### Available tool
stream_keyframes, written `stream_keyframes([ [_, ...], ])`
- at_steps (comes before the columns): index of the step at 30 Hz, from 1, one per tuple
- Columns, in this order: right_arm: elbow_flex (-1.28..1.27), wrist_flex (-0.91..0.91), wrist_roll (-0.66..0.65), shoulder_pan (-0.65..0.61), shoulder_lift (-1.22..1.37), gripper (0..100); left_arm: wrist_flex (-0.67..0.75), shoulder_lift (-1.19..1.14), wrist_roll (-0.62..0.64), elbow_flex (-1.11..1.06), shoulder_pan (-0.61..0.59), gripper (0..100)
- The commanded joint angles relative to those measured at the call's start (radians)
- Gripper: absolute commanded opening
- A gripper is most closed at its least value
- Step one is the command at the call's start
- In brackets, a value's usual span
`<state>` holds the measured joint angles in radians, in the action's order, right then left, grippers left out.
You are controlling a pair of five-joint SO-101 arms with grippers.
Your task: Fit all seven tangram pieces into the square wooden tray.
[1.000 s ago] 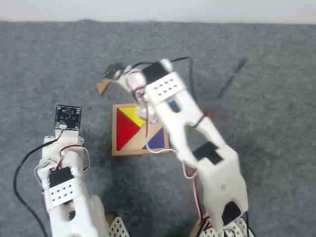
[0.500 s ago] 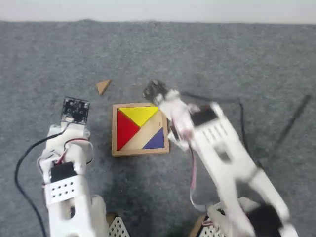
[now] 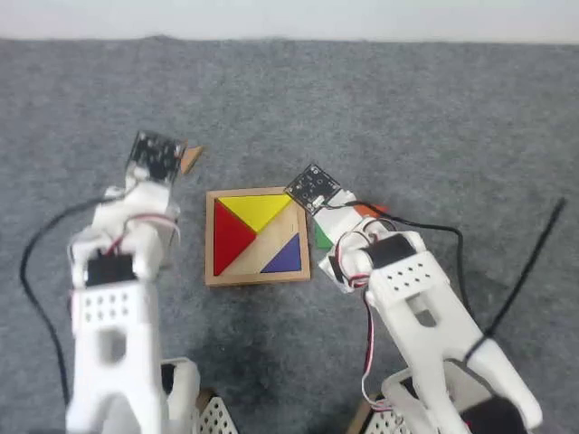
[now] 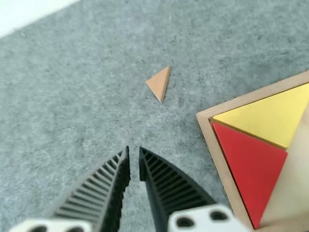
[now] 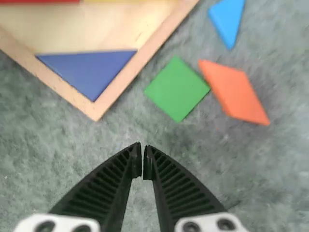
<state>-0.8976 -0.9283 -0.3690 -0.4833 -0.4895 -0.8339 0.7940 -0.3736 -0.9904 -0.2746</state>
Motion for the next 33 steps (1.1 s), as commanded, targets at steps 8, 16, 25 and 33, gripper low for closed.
stream_keyframes([
  [8, 0.066, 0.018, 0.006, 0.015, 0.016, 3.3, -0.242, -0.847, -0.232, 0.746, 0.026, 21],
  [16, 0.066, 0.018, -0.034, 0.015, 0.021, 3.3, -0.485, -1.272, -0.229, 1.31, 0.021, 21],
  [25, 0.066, 0.018, -0.035, 0.015, 0.019, 3.3, -0.667, -1.705, -0.229, 1.92, 0.034, 21],
  [33, 0.066, 0.016, -0.035, 0.015, 0.016, 3.3, -0.832, -2.067, -0.169, 2.439, 0.031, 21],
])
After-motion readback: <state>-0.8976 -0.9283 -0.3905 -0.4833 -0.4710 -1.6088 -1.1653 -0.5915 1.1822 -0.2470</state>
